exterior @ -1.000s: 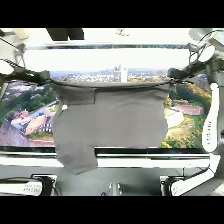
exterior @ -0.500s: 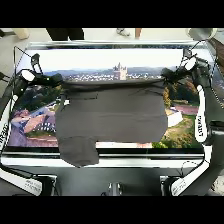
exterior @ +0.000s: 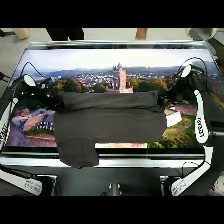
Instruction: Fold the shirts.
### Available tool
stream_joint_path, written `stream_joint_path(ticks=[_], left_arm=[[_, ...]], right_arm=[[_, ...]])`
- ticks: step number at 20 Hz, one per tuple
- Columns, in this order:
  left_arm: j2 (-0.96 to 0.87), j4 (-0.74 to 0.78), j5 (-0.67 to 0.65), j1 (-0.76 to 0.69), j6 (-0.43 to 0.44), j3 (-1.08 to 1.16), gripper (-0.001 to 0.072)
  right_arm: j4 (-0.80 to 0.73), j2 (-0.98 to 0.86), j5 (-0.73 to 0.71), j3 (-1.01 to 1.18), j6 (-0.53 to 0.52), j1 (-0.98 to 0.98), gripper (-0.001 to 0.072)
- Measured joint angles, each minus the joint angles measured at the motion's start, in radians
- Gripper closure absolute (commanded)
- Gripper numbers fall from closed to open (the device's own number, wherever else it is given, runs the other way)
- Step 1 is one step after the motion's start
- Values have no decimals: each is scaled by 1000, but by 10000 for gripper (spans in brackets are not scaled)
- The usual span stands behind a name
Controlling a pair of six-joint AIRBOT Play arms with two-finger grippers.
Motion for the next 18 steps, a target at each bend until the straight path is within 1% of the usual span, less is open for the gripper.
stream_joint_path(ticks=[1, 4, 7, 9, 13, 16, 18], left_arm=[[17, -2, -25, 8, -2, 3, 193], [103, -2, -85, 47, -3, -32, 195], [258, -2, -108, 97, 6, -213, 195], [380, -2, -92, 126, 17, -393, 195], [577, -16, -32, 150, 33, -724, 195], [638, -58, 11, 156, 39, -892, 195], [656, -100, 50, 157, 40, -965, 195]], right_arm=[[-4, 19, 27, 1, -1, -1, 201], [-42, 87, 114, -19, -9, -18, 201], [-46, 187, 151, -147, -12, -51, 203], [-41, 262, 140, -280, -19, -71, 204], [19, 378, 60, -520, -55, -86, 208], [37, 414, 23, -609, -78, -92, 213], [47, 425, 9, -636, -89, -91, 213]])
